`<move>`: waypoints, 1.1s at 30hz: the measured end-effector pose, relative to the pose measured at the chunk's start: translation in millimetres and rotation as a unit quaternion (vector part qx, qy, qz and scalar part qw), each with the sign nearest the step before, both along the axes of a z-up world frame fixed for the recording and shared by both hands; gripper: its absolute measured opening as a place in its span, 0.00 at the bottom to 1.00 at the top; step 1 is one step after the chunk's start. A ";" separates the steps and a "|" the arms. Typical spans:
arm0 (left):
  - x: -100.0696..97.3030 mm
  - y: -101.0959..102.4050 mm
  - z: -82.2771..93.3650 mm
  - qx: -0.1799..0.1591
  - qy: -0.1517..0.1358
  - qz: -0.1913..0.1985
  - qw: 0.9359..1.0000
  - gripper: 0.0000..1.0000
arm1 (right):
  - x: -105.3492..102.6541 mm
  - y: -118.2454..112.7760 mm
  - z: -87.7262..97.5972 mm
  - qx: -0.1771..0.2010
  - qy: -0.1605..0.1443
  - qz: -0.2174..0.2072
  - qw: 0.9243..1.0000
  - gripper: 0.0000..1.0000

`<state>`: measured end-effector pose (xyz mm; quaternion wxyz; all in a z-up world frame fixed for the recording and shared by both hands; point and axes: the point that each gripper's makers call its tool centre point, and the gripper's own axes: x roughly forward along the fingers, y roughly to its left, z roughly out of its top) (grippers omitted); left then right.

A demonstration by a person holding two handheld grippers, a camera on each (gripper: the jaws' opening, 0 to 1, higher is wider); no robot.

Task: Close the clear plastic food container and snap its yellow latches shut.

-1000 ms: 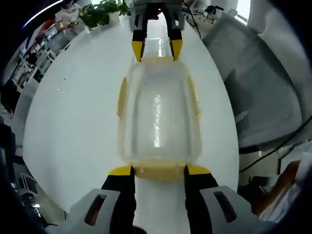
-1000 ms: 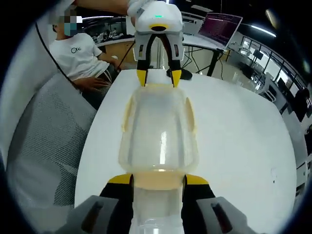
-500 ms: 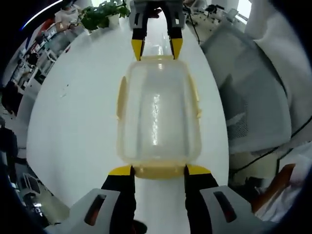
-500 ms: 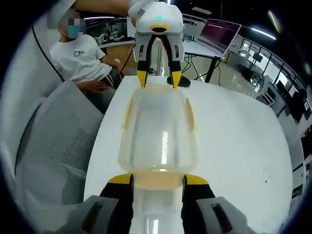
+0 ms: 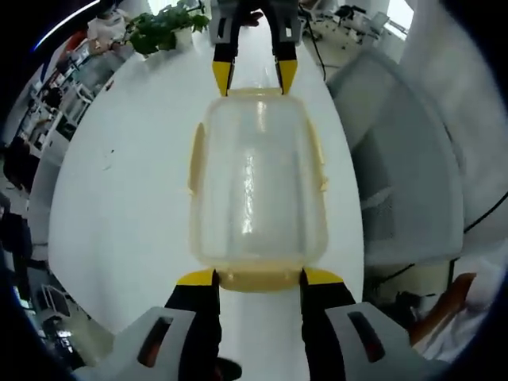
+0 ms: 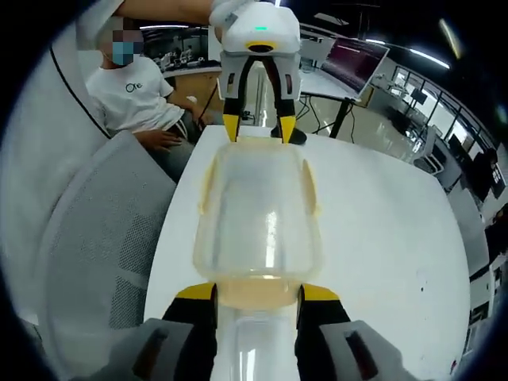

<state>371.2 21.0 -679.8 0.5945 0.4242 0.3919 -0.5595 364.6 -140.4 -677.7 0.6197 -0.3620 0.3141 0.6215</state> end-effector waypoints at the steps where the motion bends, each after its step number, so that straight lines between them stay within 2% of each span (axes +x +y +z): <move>1: 1.0 -3.7 0.9 0.000 -0.002 0.000 1.000 0.36 | 0.9 -3.8 0.9 0.000 -0.001 -0.002 1.000 0.37; 12: 4.2 -38.4 1.5 0.001 -0.007 0.000 1.000 0.36 | 3.8 -39.3 3.9 -0.006 -0.002 -0.004 1.000 0.37; 33: 15.4 -106.9 -6.4 0.005 -0.006 0.001 1.000 0.36 | 12.9 -107.6 -4.0 -0.012 -0.001 -0.007 1.000 0.37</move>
